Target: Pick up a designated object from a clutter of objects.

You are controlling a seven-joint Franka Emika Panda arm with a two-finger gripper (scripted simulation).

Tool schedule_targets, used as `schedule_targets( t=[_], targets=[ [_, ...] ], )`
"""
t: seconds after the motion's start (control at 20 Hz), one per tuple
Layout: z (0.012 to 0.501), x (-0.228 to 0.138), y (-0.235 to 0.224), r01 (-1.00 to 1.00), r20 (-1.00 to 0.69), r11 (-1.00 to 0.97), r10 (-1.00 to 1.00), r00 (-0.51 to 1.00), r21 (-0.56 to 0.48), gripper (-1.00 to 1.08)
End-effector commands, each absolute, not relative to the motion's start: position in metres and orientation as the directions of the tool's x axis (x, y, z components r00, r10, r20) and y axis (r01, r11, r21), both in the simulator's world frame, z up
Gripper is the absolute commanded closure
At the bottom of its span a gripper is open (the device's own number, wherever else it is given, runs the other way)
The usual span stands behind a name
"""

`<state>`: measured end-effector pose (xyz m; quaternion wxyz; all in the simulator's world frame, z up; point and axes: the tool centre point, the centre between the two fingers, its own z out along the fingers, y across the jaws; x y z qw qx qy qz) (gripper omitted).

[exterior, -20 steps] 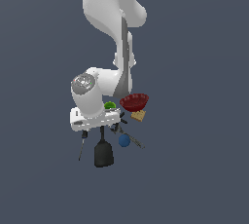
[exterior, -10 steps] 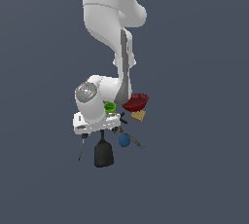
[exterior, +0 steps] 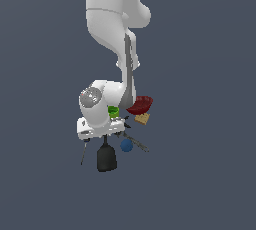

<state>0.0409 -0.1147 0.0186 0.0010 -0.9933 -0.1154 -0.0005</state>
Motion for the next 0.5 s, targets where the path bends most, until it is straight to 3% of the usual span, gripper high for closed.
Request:
schedule_targets(
  t=[0.0,0.45],
  targets=[
    [0.017,0.0402,-0.1186,0.224,0.0,-0.975,0.224,0.975,0.0,1.08],
    [0.0222,0.0403,-0.1138,0.229,0.002,-0.973,0.229,0.973,-0.002,1.08]
  ],
)
